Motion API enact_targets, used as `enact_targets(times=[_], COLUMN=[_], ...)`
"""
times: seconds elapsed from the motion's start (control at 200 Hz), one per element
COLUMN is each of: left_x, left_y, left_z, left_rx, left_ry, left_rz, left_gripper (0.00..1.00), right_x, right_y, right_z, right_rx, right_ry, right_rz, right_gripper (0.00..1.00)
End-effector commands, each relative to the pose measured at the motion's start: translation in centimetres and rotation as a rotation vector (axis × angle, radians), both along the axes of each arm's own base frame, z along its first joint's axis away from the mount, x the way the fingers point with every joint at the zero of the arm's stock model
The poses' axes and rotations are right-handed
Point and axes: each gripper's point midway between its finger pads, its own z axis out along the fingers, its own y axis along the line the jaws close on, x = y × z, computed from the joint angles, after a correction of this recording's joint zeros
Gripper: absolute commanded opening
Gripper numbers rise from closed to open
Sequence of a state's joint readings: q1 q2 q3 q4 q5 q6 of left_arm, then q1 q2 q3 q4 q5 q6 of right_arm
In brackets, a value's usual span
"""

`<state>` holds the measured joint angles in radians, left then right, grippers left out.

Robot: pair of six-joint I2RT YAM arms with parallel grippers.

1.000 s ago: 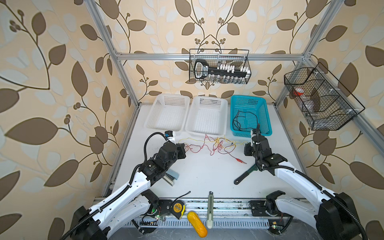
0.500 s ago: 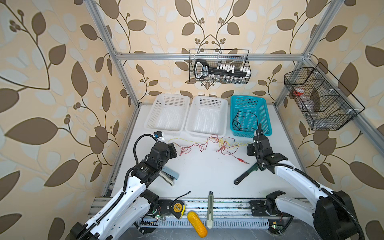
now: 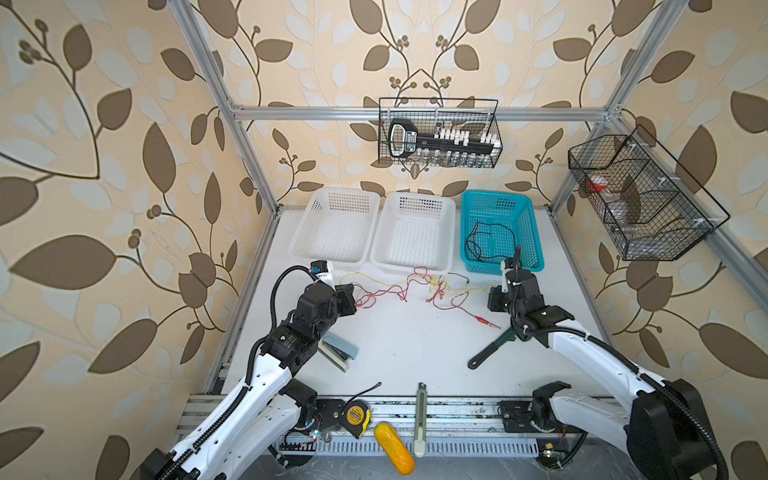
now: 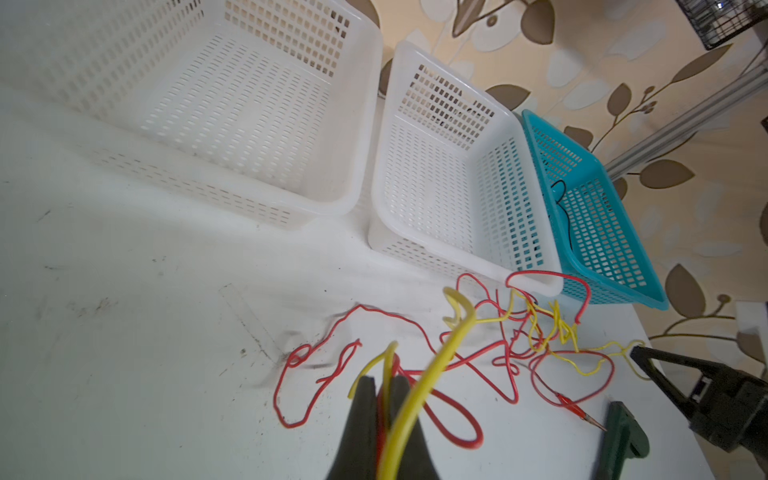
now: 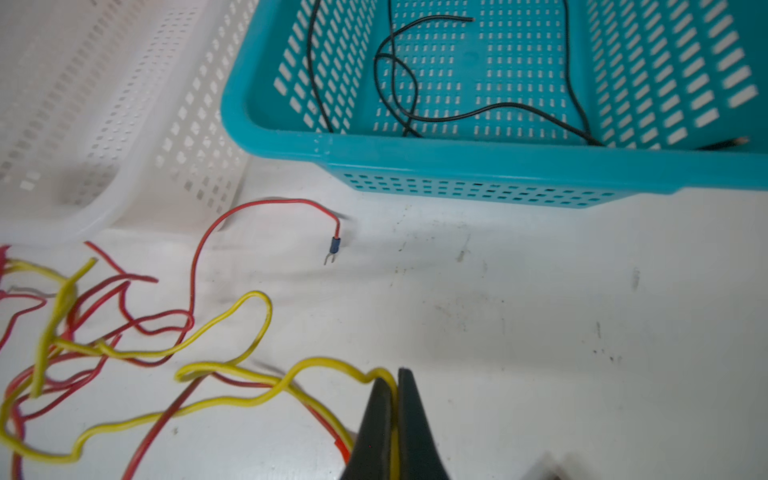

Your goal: Untangle the cables

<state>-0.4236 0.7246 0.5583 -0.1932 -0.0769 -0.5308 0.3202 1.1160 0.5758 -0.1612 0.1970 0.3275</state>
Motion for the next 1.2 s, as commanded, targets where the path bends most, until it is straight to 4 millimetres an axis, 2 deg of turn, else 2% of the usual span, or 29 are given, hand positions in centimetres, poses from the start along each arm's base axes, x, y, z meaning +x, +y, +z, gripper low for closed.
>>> enact_targets(times=[0.0, 0.105, 0.2, 0.25, 0.42, 0.475, 0.51, 0.565, 0.64, 0.8, 0.855, 1.085, 1.195], left_x=[0.8, 1.0, 1.3, 1.4, 1.3, 1.2, 1.2, 1.2, 1.2, 1.4, 1.5, 1.9, 1.8], left_y=[-1.6, -2.4, -2.2, -2.0, -1.1, -1.0, -1.0, -1.1, -1.6, -2.4, -2.5, -3.5, -4.5], left_z=[1.9, 1.9, 1.4, 1.0, -0.5, -0.7, -0.7, -0.8, -0.7, 0.1, 0.3, 1.5, 2.4], left_rx=[-0.062, -0.081, -0.078, -0.068, -0.033, -0.030, -0.030, -0.032, -0.044, -0.061, -0.061, -0.080, -0.105], left_ry=[-0.084, -0.084, -0.064, -0.050, -0.007, -0.005, -0.006, -0.012, -0.028, -0.066, -0.076, -0.127, -0.162], left_rz=[-0.076, -0.104, -0.090, -0.075, -0.029, -0.025, -0.025, -0.036, -0.061, -0.103, -0.109, -0.159, -0.210], left_gripper=[0.00, 0.00, 0.00, 0.00, 0.10, 0.10, 0.06, 0.00, 0.00, 0.00, 0.00, 0.00, 0.00], right_x=[0.5, 0.5, 0.7, 0.8, 1.1, 1.1, 1.0, 0.9, 0.6, -0.6, -0.9, 0.1, 0.5], right_y=[2.3, 4.1, 4.8, 4.8, 4.3, 4.3, 4.5, 4.9, 6.0, 9.1, 9.5, 9.7, 11.6], right_z=[0.2, -0.1, 0.1, 0.4, 2.0, 2.4, 2.5, 2.5, 2.4, 3.2, 3.6, 5.9, 7.2], right_rx=[-0.010, -0.022, -0.024, -0.022, -0.018, -0.016, -0.015, -0.009, 0.019, 0.096, 0.105, 0.090, 0.092], right_ry=[-0.011, -0.003, -0.011, -0.018, -0.067, -0.076, -0.076, -0.068, -0.050, -0.054, -0.067, -0.139, -0.176], right_rz=[0.083, 0.135, 0.145, 0.133, 0.100, 0.105, 0.114, 0.144, 0.205, 0.387, 0.419, 0.406, 0.465], right_gripper=[0.00, 0.00, 0.00, 0.00, 0.00, 0.00, 0.00, 0.04, 0.12, 0.38, 0.45, 0.52, 0.55])
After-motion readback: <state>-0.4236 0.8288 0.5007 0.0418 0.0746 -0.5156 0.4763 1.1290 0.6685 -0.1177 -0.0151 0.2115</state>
